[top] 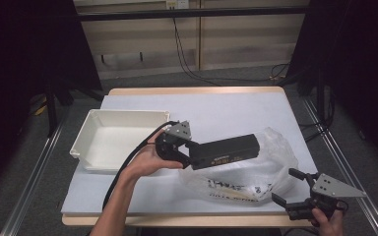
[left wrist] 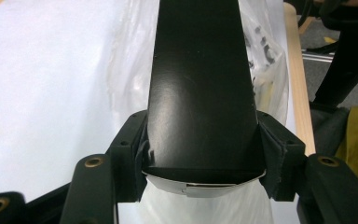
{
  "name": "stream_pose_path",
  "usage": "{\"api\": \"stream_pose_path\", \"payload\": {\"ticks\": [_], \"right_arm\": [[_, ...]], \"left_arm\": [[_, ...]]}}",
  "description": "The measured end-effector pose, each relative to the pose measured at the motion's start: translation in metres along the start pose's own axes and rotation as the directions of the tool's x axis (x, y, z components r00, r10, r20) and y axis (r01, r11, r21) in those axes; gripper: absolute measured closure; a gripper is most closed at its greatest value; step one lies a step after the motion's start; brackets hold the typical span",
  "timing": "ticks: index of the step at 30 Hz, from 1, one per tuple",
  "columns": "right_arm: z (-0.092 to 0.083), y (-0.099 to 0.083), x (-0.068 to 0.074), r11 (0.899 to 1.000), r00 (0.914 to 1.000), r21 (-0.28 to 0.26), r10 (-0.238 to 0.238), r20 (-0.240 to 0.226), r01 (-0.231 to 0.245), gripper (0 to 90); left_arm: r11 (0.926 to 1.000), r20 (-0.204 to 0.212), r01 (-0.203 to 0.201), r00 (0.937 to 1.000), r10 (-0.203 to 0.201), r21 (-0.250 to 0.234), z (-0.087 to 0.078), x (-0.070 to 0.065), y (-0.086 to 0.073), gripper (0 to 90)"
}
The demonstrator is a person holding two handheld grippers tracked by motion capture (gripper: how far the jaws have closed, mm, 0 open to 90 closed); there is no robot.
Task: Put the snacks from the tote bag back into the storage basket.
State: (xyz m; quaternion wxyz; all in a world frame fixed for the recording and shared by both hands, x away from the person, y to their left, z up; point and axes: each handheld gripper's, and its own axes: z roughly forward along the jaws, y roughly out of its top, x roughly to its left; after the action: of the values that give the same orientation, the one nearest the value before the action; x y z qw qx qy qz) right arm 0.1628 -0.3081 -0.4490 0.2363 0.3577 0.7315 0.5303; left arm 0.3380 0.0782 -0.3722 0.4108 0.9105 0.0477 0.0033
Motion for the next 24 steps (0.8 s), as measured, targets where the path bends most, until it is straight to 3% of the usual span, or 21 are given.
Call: {"api": "stream_pose_path", "payload": {"ticks": [4,13,20,24], "right_arm": [[0.002,-0.001,-0.001,1.000,0.9998,0.024,0.019,0.011,-0.019,3.2],[0.001,0.000,0.002,1.000,0.9996,-0.011,0.007,0.029,-0.007,4.4],[0.002,-0.003,-0.001,1.000,0.9991,0.000,-0.005,0.041,0.005,3.9],[0.003,-0.004,0.000,1.000,0.9991,0.007,-0.010,0.041,0.009,3.8]], "left_arm": [[1.0000,-0.038,0.009,0.9992,-0.009,0.002,-0.021,0.003,-0.008,43.2],[0.9982,-0.093,0.042,0.9946,-0.046,-0.044,-0.066,0.014,-0.024,43.2],[0.9954,-0.106,0.076,0.9910,-0.082,-0.059,-0.087,0.022,-0.039,43.3],[0.9943,-0.142,0.085,0.9855,-0.093,-0.064,-0.100,0.028,-0.047,43.2]]}}
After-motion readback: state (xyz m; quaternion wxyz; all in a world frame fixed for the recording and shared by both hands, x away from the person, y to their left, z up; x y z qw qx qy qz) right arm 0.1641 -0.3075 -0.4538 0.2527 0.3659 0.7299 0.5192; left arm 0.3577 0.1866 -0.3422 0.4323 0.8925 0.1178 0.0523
